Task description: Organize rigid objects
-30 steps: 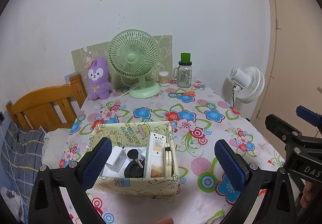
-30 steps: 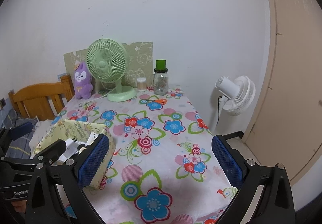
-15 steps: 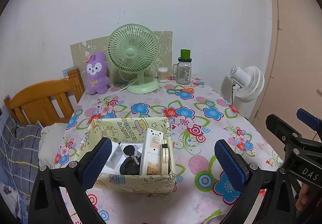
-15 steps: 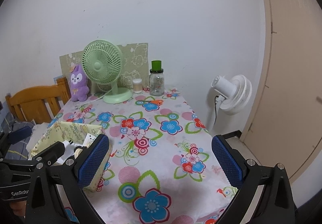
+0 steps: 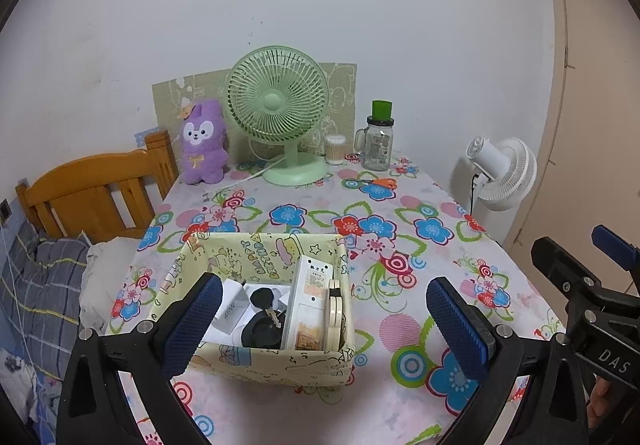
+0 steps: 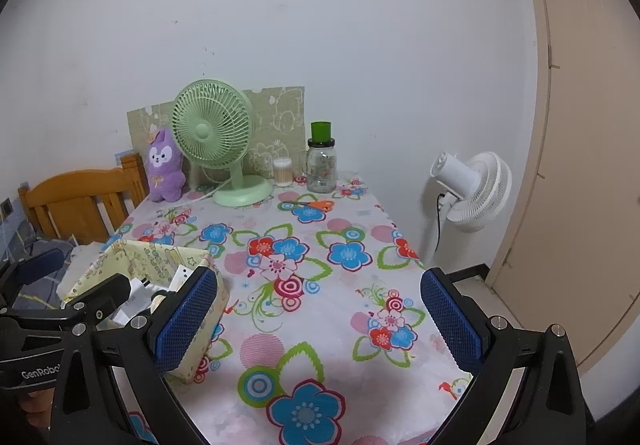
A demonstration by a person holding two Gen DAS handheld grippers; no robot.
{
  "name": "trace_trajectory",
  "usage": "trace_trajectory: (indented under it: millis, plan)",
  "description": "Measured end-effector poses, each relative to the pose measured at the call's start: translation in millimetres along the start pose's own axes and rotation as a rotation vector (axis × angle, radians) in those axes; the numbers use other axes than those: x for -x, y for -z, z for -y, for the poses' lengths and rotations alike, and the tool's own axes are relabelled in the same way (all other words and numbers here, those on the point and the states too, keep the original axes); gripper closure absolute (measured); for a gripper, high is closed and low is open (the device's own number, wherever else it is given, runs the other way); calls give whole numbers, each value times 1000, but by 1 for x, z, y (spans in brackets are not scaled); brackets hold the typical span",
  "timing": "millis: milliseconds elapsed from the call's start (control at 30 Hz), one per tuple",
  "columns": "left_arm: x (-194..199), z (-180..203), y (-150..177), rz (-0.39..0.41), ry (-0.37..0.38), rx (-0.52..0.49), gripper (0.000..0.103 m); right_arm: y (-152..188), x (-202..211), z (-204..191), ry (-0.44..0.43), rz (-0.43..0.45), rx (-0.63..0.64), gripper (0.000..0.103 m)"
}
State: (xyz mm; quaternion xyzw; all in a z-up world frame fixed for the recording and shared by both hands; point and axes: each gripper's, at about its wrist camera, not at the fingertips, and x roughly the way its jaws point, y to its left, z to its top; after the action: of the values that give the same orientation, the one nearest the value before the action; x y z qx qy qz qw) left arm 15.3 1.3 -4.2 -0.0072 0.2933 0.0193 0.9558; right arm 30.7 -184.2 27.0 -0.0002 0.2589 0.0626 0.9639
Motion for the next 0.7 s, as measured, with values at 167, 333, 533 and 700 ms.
trace_trajectory:
  millis: [167,333,533,700]
  plan:
    - [-2,4,0,-13,13,-11,0,1,-3,4,6,3,-8,0]
    - [-1,6,0,-13,21,-15,0,1,-3,10,3,8,-24,0]
    - [-3,8,-1,-15,28,-18,0,0,0,12,3,27,-33,0]
    - [-3,8,1,-14,31,-34,0,-1,0,9,12,31,-19,0]
